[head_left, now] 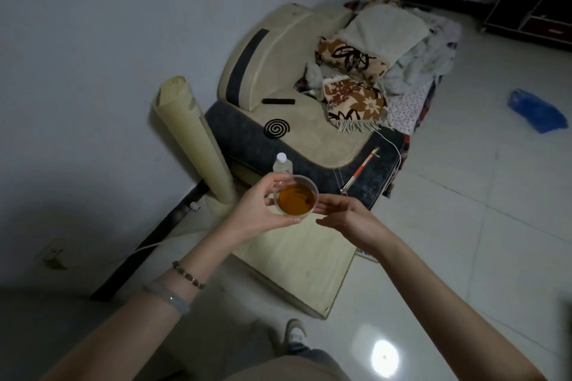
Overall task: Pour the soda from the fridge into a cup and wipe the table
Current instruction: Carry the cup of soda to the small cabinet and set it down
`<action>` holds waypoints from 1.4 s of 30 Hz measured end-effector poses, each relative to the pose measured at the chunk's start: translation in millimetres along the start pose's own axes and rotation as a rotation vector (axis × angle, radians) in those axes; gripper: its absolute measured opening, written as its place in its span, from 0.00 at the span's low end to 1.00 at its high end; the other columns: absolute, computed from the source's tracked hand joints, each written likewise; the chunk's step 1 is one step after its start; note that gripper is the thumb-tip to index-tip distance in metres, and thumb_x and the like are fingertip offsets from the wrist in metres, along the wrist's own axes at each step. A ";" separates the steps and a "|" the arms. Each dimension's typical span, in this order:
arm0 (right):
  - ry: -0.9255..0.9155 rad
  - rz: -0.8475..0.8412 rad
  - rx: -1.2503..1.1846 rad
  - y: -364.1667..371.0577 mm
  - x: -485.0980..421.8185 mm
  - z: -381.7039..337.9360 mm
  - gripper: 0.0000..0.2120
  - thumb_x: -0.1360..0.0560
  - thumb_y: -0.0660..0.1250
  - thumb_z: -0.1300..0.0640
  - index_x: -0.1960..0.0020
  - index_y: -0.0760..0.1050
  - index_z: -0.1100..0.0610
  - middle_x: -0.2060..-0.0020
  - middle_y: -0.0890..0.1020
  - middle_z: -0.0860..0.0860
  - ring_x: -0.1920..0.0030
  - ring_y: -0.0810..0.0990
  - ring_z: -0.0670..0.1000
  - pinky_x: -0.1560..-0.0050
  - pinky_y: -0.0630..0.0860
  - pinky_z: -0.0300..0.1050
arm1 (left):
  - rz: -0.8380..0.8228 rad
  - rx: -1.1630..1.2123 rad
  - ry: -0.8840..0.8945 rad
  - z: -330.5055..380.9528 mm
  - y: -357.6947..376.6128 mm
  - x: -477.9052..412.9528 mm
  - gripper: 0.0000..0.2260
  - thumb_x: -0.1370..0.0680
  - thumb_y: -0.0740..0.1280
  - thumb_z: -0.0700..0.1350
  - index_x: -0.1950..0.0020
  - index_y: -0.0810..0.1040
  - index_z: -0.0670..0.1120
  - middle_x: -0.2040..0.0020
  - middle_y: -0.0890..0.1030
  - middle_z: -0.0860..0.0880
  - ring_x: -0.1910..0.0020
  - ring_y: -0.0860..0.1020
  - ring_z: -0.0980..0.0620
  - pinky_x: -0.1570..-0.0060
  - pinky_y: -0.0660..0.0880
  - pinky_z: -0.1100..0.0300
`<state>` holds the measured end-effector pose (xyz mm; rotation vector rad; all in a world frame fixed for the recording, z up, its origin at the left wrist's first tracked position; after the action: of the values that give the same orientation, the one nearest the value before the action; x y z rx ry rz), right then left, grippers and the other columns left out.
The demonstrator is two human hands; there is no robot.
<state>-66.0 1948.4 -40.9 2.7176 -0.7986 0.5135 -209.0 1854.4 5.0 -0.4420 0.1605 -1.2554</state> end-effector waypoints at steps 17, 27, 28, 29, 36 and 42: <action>0.092 0.441 -0.206 -29.7 -78.1 57.8 0.22 0.28 0.58 0.75 0.37 0.73 0.63 0.42 0.80 0.57 0.40 0.77 0.53 0.37 0.72 0.51 | -0.359 0.002 0.022 -92.8 10.7 -121.9 0.31 0.36 0.79 0.41 0.38 0.70 0.53 0.41 0.73 0.59 0.37 0.72 0.56 0.42 0.75 0.56; 0.233 0.541 -0.203 -27.7 -109.0 152.1 0.20 0.28 0.59 0.73 0.38 0.75 0.60 0.44 0.81 0.54 0.41 0.77 0.52 0.40 0.74 0.48 | -0.490 -0.053 -0.062 -197.9 63.0 -131.7 0.33 0.35 0.79 0.43 0.35 0.68 0.52 0.38 0.73 0.56 0.36 0.70 0.57 0.41 0.72 0.63; 0.238 0.547 -0.212 -29.3 -112.7 163.6 0.20 0.28 0.59 0.73 0.39 0.76 0.59 0.44 0.81 0.54 0.40 0.77 0.52 0.40 0.74 0.48 | -0.487 -0.050 -0.073 -209.1 69.7 -133.3 0.33 0.35 0.79 0.43 0.35 0.68 0.52 0.37 0.73 0.56 0.36 0.70 0.57 0.41 0.72 0.63; 0.241 0.556 -0.223 -31.9 -116.8 174.7 0.21 0.28 0.59 0.74 0.39 0.76 0.59 0.44 0.81 0.54 0.40 0.77 0.53 0.40 0.74 0.48 | -0.486 -0.045 -0.082 -220.9 77.1 -135.7 0.33 0.35 0.79 0.43 0.35 0.68 0.52 0.37 0.73 0.55 0.36 0.70 0.57 0.41 0.72 0.63; 0.248 0.646 -0.298 -51.2 -142.6 248.9 0.24 0.29 0.57 0.77 0.39 0.76 0.61 0.43 0.80 0.54 0.40 0.76 0.51 0.39 0.74 0.47 | -0.479 -0.018 -0.103 -298.0 127.3 -153.5 0.33 0.36 0.79 0.44 0.34 0.69 0.50 0.37 0.74 0.52 0.37 0.72 0.55 0.38 0.71 0.59; 0.258 0.617 -0.307 -58.1 -164.6 298.2 0.25 0.30 0.56 0.77 0.38 0.75 0.61 0.42 0.80 0.54 0.39 0.76 0.50 0.40 0.74 0.47 | -0.468 -0.037 -0.086 -348.1 154.1 -160.1 0.33 0.37 0.80 0.42 0.36 0.70 0.48 0.38 0.75 0.51 0.38 0.73 0.54 0.39 0.73 0.56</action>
<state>-85.6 1970.6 -385.2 2.0437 -1.4988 0.7687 -246.7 1960.5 -392.3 -0.5854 0.0050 -1.6904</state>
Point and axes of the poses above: each hand's wrist, its own x-axis away from the middle knuckle, its own y-axis out of the palm, z = x × y, the point moved 6 cm from there along -x, towards the middle knuckle
